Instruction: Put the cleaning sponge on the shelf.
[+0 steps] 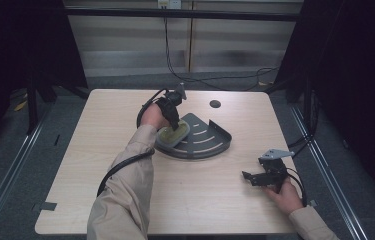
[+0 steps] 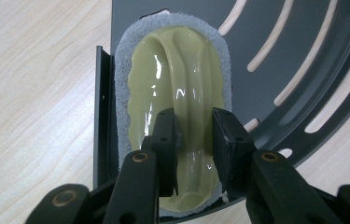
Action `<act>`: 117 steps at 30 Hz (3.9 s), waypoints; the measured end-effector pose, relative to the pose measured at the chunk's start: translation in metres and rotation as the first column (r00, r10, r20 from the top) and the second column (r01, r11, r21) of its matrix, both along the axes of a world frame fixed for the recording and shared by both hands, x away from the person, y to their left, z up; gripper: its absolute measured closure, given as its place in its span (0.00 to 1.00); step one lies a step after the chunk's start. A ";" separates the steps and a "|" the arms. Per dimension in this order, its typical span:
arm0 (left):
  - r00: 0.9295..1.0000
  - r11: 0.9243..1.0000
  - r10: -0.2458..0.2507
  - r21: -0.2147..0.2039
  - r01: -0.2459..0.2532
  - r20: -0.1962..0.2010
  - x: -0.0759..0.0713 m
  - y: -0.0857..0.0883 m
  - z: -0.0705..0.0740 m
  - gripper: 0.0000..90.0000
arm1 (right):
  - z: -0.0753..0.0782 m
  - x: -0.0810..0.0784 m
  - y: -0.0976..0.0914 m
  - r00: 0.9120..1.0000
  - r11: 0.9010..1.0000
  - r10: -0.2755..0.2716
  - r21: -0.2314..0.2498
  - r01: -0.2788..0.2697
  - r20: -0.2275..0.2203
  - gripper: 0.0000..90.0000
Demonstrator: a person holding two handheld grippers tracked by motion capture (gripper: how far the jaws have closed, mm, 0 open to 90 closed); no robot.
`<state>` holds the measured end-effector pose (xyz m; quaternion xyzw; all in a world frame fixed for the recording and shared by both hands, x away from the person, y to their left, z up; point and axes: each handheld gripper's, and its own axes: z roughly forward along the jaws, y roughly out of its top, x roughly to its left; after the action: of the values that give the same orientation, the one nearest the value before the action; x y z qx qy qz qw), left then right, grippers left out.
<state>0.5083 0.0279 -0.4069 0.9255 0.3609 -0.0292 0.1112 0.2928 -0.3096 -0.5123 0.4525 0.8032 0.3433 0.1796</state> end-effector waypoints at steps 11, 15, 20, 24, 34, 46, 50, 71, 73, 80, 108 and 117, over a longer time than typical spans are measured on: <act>1.000 1.000 0.022 -0.002 -0.022 0.005 0.000 0.002 -0.007 0.80 | 0.000 0.000 0.000 1.000 1.000 0.002 0.001 -0.002 0.001 0.12; 1.000 1.000 0.022 0.005 -0.022 0.016 0.000 0.003 -0.008 0.80 | 0.000 0.000 0.000 1.000 1.000 0.000 0.000 0.000 0.000 0.12; 0.999 1.000 0.029 0.006 -0.029 0.020 0.000 0.004 -0.010 0.79 | 0.000 0.000 0.000 1.000 1.000 0.000 0.000 0.000 0.000 0.12; 0.999 0.999 0.031 0.009 -0.032 0.017 0.000 0.004 -0.011 0.79 | 0.000 0.000 0.000 1.000 1.000 0.001 0.000 -0.001 0.001 0.12; 0.999 0.999 0.038 0.027 -0.039 0.024 0.000 0.007 -0.013 0.79 | 0.000 0.000 0.000 1.000 1.000 0.000 -0.001 0.000 0.000 0.12; 0.999 0.998 0.049 0.041 -0.050 0.021 0.000 0.008 -0.013 0.78 | 0.000 0.000 0.000 1.000 1.000 0.000 0.000 0.000 0.000 0.12; 0.999 0.997 0.046 0.060 -0.047 0.022 0.000 0.007 -0.013 0.76 | 0.000 0.000 0.000 1.000 1.000 0.000 0.000 0.000 0.000 0.12; 0.995 0.994 0.077 0.070 -0.081 0.058 -0.002 0.008 -0.001 0.36 | 0.000 0.000 0.000 1.000 1.000 0.001 0.002 -0.001 0.000 0.12; 0.995 0.994 0.080 0.066 -0.084 0.060 -0.002 0.009 0.000 0.33 | 0.000 0.000 0.000 1.000 1.000 0.001 0.002 -0.001 0.000 0.12; 0.994 0.994 0.096 0.047 -0.099 0.056 -0.004 0.011 0.005 0.24 | 0.000 0.000 0.000 1.000 1.000 0.000 -0.001 0.000 0.000 0.12; 0.992 0.994 0.106 -0.011 -0.105 0.072 -0.035 0.050 0.025 0.22 | 0.000 0.000 0.000 1.000 1.000 0.001 0.001 -0.001 0.000 0.12; 0.989 0.992 0.127 -0.019 -0.125 0.072 -0.049 0.078 0.025 0.22 | 0.000 0.000 0.000 1.000 1.000 0.000 0.002 0.000 -0.001 0.12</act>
<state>0.4592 0.1057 -0.3816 0.9005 0.4141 0.0092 0.1327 0.2928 -0.3095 -0.5124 0.4527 0.8029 0.3440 0.1788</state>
